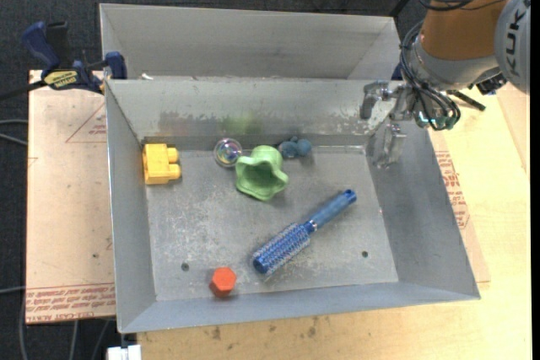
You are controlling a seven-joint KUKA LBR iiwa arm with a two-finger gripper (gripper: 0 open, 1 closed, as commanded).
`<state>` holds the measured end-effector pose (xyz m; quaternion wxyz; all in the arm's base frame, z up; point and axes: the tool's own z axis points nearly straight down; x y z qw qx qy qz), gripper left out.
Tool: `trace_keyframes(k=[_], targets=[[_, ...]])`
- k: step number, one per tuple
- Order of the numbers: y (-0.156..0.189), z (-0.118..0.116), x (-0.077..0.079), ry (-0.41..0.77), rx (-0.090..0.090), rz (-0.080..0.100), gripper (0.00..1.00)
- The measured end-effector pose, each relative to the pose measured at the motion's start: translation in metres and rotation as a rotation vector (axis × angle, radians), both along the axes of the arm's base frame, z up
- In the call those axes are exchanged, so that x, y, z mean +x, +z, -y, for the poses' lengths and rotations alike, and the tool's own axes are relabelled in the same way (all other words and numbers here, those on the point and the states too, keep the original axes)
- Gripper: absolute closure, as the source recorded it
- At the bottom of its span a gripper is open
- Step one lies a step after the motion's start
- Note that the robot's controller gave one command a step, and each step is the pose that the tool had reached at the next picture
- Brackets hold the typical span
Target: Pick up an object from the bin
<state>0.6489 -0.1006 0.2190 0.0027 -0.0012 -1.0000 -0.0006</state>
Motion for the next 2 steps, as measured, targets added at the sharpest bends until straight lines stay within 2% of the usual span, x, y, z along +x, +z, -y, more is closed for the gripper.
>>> trace_keyframes(k=[1, 2], targets=[[-0.096, -0.047, -0.067, 0.321, 0.002, 0.003, 0.00], [-0.152, -0.065, -0.080, 0.301, 0.003, 0.002, 0.00]])
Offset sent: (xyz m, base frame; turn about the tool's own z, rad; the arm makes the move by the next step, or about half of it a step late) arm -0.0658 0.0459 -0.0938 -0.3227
